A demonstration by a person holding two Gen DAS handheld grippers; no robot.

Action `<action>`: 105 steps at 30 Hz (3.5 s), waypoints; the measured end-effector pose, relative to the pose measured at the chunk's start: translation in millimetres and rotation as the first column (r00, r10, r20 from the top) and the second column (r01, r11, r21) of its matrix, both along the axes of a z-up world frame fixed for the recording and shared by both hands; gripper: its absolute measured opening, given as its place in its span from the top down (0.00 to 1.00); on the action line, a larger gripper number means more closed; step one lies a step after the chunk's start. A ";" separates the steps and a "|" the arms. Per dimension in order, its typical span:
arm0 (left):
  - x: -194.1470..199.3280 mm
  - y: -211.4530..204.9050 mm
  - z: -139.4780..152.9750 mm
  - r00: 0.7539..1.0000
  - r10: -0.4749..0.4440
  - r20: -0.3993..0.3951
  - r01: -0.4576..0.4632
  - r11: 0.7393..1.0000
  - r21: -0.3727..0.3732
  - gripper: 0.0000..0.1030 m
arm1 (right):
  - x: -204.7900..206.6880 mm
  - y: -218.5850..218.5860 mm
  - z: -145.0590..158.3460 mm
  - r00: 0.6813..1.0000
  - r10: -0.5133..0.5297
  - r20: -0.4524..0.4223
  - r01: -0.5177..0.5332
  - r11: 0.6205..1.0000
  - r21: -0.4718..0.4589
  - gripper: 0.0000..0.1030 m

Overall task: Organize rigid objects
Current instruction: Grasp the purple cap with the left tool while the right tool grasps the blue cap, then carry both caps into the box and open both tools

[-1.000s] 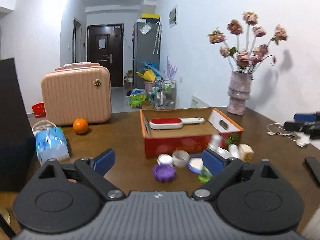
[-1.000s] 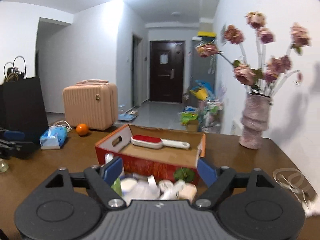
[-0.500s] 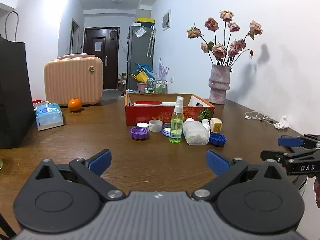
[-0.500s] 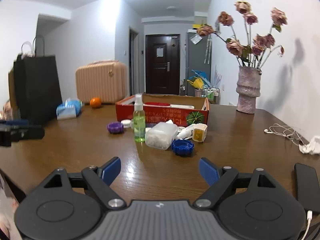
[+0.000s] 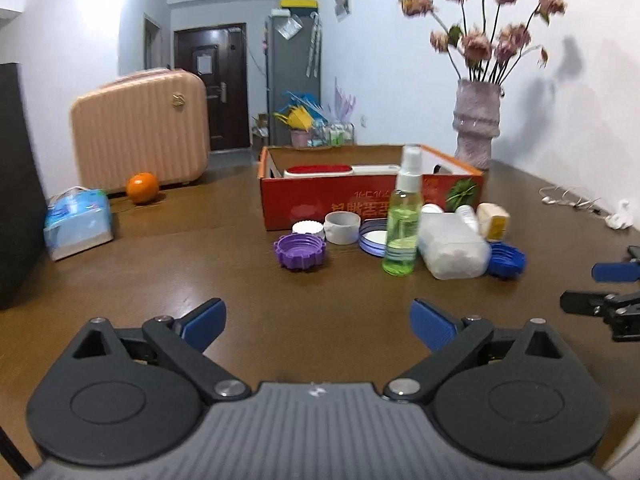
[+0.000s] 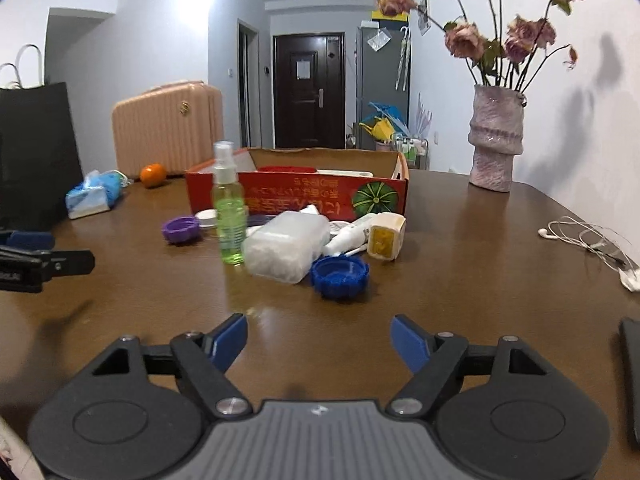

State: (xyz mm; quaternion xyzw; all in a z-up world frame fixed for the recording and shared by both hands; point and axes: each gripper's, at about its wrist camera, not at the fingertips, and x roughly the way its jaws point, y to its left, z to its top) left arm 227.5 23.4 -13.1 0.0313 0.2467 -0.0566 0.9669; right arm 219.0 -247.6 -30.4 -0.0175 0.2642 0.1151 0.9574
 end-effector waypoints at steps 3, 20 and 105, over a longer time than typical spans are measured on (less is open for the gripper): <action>48.8 2.7 -5.5 0.999 -0.018 -0.046 0.018 1.000 -0.004 0.04 | 38.9 -0.4 -6.7 0.999 -0.003 -0.037 0.002 1.000 -0.020 0.28; 154.4 12.1 -26.6 0.990 -0.024 -0.141 0.016 0.998 -0.059 0.46 | 122.5 1.1 -29.7 0.991 0.020 -0.133 -0.021 1.000 -0.006 0.49; 368.4 1.9 44.7 0.954 -0.037 -0.298 0.039 0.999 0.000 0.33 | 420.5 44.0 49.8 0.962 0.043 -0.270 -0.088 0.983 -0.161 0.34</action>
